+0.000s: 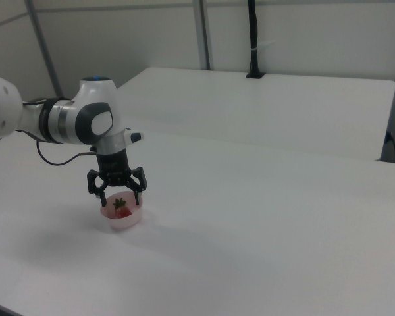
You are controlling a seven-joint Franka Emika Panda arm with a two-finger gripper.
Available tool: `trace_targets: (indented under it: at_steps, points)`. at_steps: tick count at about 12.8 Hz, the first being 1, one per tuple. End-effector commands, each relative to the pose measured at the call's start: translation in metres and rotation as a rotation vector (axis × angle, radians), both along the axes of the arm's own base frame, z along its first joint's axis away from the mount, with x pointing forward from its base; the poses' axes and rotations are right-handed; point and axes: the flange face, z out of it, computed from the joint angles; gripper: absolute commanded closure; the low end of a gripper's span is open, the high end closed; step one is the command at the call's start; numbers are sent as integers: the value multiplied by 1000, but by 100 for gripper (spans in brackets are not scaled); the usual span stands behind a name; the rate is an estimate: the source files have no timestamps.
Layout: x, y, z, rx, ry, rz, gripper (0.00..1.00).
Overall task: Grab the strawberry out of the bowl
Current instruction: 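Move the open gripper down over the pink bowl, then lower the gripper into the bowl and close on the red strawberry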
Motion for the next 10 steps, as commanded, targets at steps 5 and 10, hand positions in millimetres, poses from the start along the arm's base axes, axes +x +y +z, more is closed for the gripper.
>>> trace_targets:
  at_steps: [5,10]
  points:
    - [13,24,-24,-23,-15,113,4]
    - [16,25,-39,-15,-25,109,12]
